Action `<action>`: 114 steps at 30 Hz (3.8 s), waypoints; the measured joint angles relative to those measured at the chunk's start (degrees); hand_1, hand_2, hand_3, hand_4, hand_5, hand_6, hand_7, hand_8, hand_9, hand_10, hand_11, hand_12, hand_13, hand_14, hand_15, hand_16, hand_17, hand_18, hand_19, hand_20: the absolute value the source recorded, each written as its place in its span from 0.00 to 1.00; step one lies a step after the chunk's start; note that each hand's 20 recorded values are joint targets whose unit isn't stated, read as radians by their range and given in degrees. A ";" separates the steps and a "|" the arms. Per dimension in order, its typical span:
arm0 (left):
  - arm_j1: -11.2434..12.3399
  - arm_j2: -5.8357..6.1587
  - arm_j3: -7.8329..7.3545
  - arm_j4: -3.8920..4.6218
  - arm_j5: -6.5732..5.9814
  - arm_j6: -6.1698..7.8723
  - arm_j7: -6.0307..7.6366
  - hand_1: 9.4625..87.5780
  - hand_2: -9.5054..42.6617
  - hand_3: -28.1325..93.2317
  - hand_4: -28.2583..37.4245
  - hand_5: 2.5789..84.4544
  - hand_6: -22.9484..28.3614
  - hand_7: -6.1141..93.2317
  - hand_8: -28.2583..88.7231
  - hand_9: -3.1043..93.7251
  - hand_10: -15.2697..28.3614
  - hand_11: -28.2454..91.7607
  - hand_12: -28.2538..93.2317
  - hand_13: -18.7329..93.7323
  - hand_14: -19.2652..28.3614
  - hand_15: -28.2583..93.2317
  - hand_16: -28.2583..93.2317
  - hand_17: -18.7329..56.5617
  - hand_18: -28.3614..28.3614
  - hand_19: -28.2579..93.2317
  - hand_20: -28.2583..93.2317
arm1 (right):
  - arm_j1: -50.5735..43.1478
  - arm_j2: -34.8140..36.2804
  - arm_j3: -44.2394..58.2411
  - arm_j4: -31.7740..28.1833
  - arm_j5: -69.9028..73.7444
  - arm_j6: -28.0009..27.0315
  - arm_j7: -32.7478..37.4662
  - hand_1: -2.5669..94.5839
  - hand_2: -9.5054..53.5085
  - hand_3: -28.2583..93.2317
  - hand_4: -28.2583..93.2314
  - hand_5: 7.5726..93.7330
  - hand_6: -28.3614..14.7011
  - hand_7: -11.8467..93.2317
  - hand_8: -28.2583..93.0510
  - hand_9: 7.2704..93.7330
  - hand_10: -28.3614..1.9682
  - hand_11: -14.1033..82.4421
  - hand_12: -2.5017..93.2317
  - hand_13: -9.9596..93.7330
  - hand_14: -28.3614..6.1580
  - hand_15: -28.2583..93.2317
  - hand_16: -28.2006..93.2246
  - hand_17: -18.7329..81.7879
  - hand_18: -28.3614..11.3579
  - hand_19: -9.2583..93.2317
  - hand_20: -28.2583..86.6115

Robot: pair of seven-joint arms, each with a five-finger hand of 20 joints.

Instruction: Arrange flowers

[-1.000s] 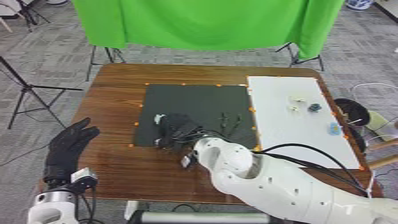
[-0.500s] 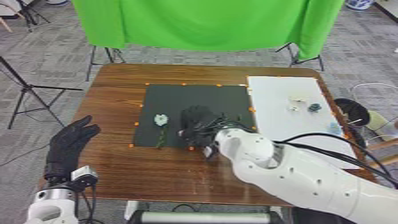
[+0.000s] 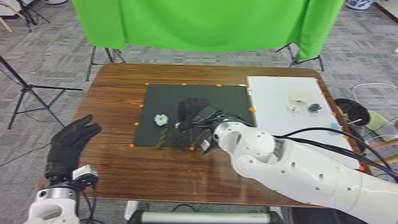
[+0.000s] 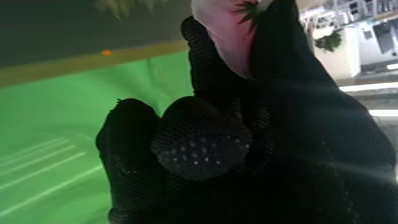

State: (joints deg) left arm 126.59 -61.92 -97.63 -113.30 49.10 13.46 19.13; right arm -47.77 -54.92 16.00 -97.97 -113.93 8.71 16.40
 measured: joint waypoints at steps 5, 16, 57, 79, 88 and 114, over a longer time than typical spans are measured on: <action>-0.23 0.24 0.04 0.01 0.01 0.00 0.01 0.17 0.00 0.84 0.03 0.59 0.45 0.25 0.17 0.57 0.64 0.42 0.35 0.53 0.73 0.40 0.23 0.35 0.69 0.31 0.39 | 2.99 -3.08 -1.16 2.57 -0.20 1.51 -0.14 0.64 0.00 0.76 0.05 0.82 0.77 0.35 0.22 0.93 0.67 0.17 0.31 1.00 0.81 0.75 0.46 0.85 0.40 1.00 0.76; -0.50 0.49 0.04 0.01 -0.01 0.01 0.11 0.17 0.00 0.84 0.03 0.59 0.44 0.25 0.17 0.57 0.64 0.42 0.35 0.53 0.73 0.40 0.23 0.35 0.69 0.31 0.39 | 7.54 -10.86 -2.33 10.75 -1.54 3.24 0.99 0.64 0.00 0.75 0.05 0.81 0.78 0.34 0.21 0.91 0.70 0.16 0.26 1.00 0.81 0.76 0.45 0.86 0.41 1.00 0.76; -2.95 0.81 1.18 1.07 -0.08 -0.41 0.07 0.18 0.00 0.84 0.04 0.59 0.44 0.25 0.17 0.57 0.64 0.42 0.35 0.53 0.73 0.40 0.23 0.35 0.69 0.31 0.39 | 7.79 -17.87 -5.70 20.17 -8.84 2.14 6.90 0.56 0.00 0.76 0.08 0.71 0.74 0.33 0.22 0.75 0.63 0.25 0.16 1.00 0.80 0.73 0.46 0.85 0.40 1.00 0.74; -2.89 0.75 1.06 1.07 -0.09 -0.41 0.10 0.18 0.00 0.84 0.04 0.59 0.44 0.25 0.17 0.57 0.64 0.42 0.35 0.53 0.73 0.40 0.23 0.35 0.69 0.31 0.39 | 7.71 -17.20 -5.03 18.12 -9.56 -1.39 7.56 0.51 0.00 0.81 0.07 0.61 0.77 0.31 0.18 0.65 0.58 0.23 0.15 0.99 0.81 0.72 0.47 0.84 0.42 1.00 0.71; -1.88 0.56 0.36 0.67 -0.09 -0.39 0.05 0.18 0.00 0.84 0.04 0.59 0.44 0.25 0.17 0.57 0.64 0.42 0.35 0.53 0.73 0.40 0.23 0.35 0.69 0.31 0.39 | 6.77 -9.90 3.40 3.36 -7.13 -4.08 7.31 0.38 0.00 0.82 0.09 0.55 0.74 0.27 0.14 0.59 0.53 0.23 0.15 0.94 0.73 0.73 0.46 0.78 0.36 1.00 0.70; -0.45 -0.08 -0.54 0.30 -0.01 -0.55 -0.03 0.18 0.00 0.84 0.03 0.59 0.42 0.25 0.17 0.57 0.63 0.42 0.35 0.53 0.73 0.40 0.23 0.35 0.69 0.31 0.39 | -51.56 18.74 74.75 -18.85 -6.91 -7.64 16.60 0.21 0.00 0.73 0.11 0.44 0.64 0.19 0.18 0.52 0.40 0.21 0.17 0.89 0.61 0.74 0.45 0.73 0.25 1.00 0.69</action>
State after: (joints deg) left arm 126.14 -62.00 -98.17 -113.00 49.10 12.90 19.10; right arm -99.32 -36.18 90.75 -116.82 -120.85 1.07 33.00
